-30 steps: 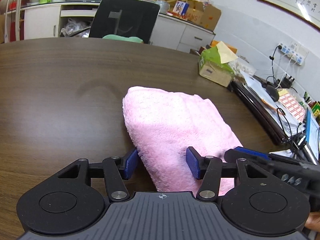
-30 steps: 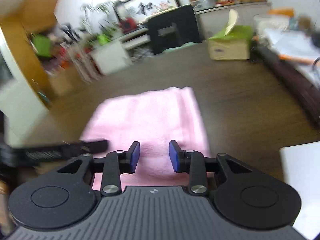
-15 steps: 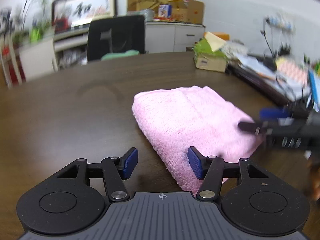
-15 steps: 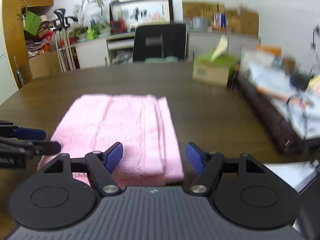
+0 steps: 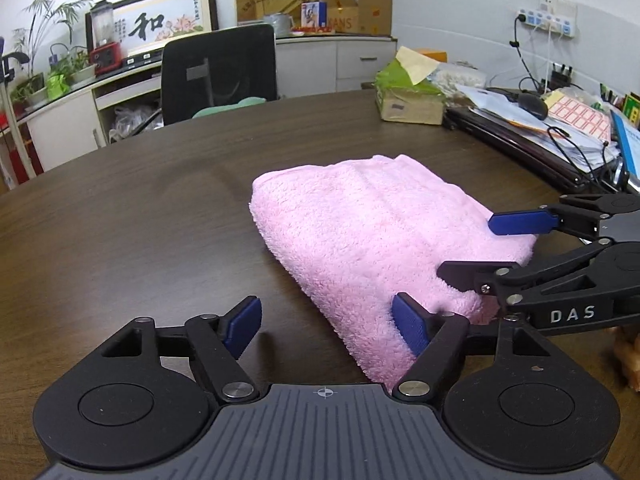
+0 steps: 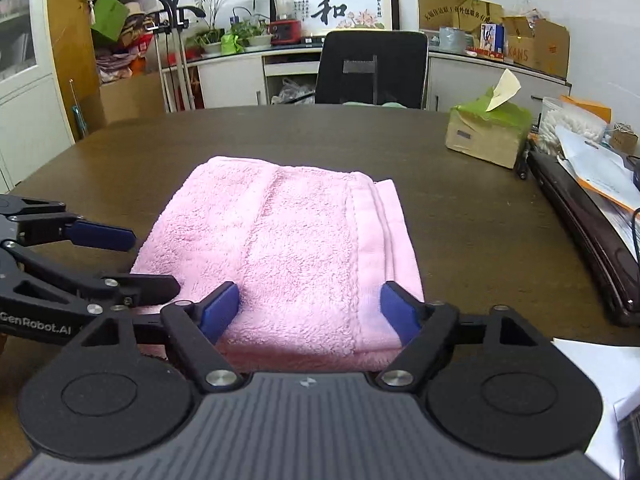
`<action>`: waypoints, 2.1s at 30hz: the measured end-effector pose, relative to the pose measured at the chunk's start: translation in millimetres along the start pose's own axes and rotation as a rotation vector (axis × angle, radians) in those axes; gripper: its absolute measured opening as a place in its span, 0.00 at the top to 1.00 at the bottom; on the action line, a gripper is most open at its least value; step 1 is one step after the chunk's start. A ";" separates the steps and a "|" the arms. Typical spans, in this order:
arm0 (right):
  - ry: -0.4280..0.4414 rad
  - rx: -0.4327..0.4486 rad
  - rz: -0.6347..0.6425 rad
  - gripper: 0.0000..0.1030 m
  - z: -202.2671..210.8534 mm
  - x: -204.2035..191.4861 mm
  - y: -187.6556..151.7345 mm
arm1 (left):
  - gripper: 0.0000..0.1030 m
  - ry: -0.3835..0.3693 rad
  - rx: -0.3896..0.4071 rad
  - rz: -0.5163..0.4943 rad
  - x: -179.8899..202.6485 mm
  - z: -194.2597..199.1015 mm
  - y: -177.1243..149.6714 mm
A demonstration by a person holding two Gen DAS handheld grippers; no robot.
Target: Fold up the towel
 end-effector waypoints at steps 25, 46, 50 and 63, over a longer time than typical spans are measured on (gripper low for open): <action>0.043 0.104 -0.003 0.08 -2.9 -81.5 36.8 | 0.11 0.261 0.214 0.284 -122.1 59.6 4.5; -0.007 -0.041 -0.037 0.00 4.0 -81.7 -2.6 | 0.06 0.221 0.098 0.353 -102.1 58.1 -47.4; -0.040 -0.060 0.003 0.00 1.0 -85.4 -4.1 | 0.00 0.215 0.093 0.359 -98.9 58.8 -48.9; -0.065 -0.055 0.002 0.00 0.8 -86.6 -6.6 | 0.00 0.273 0.053 0.315 -88.8 54.6 -48.5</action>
Point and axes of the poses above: each gripper's, at about its wrist camera, not at the fingertips, and z roughly against the way its jaws point, x to its right, y to its top, the point moved 5 cm from there along -z, roughly the way its jaws point, and after that the axes turned 7 degrees about z, right-handed, at the moved point
